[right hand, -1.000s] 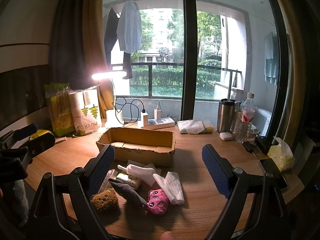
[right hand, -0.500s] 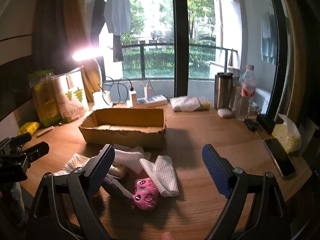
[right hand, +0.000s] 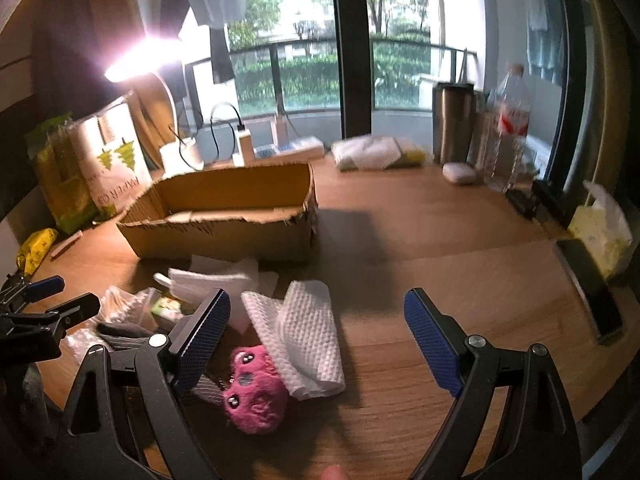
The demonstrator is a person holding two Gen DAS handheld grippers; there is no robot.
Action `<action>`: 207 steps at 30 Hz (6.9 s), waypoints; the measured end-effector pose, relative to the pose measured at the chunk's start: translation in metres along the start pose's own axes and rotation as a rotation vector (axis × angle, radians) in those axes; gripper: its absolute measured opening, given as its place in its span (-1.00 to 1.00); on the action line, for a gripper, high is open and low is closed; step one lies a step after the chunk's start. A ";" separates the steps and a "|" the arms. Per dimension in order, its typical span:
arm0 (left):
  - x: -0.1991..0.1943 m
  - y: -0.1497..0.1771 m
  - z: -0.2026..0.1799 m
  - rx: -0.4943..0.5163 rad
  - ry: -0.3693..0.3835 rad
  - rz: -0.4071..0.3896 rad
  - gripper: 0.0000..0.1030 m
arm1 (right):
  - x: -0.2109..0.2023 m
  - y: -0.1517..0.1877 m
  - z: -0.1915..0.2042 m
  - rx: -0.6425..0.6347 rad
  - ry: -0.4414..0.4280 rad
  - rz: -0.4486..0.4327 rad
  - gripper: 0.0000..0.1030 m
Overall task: Organize soft objects
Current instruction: 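Grasp the cotton swab bag with the left gripper while the right gripper grasps the white towel, then carry the swab bag with the left gripper while the right gripper carries the towel toward the box, then lower the swab bag into the box and open the left gripper while the right releases the towel, then move the left gripper to the gray sock while the right gripper reaches the pink plush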
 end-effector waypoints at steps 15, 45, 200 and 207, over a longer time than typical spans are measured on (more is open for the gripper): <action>0.054 0.007 0.018 -0.036 -0.047 0.196 0.97 | 0.074 0.018 -0.001 0.008 -0.078 0.208 0.63; 0.035 -0.006 0.007 -0.003 0.046 0.156 0.40 | 0.052 -0.005 0.002 -0.020 -0.070 0.134 -0.81; -0.032 -0.008 -0.041 0.070 0.170 -0.085 0.74 | -0.012 0.003 0.049 -0.163 -0.121 0.012 -0.09; -0.021 0.000 -0.049 0.085 0.169 -0.049 0.74 | -0.003 0.020 0.044 -0.164 -0.133 0.054 -0.08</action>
Point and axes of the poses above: each gripper's, at about its wrist camera, not at the fingertips, and x roughly the way its jaws point, z to its left, y to its underside, the point moved 3 cm from there along x, roughly the way its jaws point, and after that the axes turned 5 degrees about y, right-handed, at the moved point
